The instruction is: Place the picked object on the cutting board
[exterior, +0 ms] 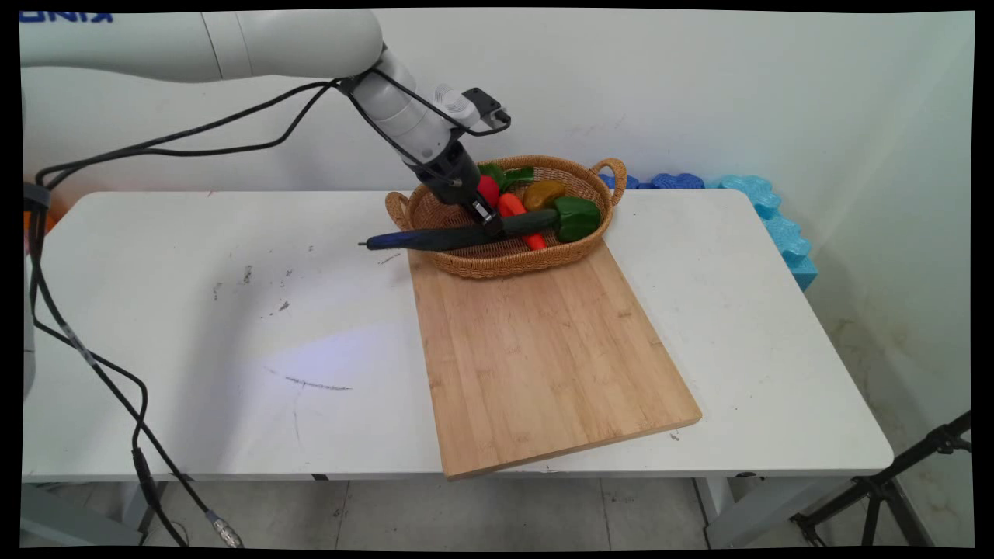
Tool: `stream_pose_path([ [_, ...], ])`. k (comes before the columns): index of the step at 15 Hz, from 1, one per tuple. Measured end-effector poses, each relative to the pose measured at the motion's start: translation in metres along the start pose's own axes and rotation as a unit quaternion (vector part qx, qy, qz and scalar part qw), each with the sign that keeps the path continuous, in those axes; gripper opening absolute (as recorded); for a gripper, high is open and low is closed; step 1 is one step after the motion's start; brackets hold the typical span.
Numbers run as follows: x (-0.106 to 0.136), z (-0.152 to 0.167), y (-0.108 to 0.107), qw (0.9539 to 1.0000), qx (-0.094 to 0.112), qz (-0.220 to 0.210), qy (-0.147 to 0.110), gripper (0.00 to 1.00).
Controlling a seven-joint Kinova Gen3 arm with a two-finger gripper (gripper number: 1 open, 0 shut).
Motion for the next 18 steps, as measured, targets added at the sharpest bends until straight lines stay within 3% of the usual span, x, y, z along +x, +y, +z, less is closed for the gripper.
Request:
stream_pose_path([
  [7, 0.003, -0.013, 0.001, 0.9999, 0.001, 0.007, 0.012, 0.00],
  [12, 0.008, -0.059, 0.004, 0.9992, 0.000, 0.013, 0.037, 0.00],
  [18, 0.007, -0.124, 0.024, 0.9970, -0.023, 0.028, 0.068, 0.00],
])
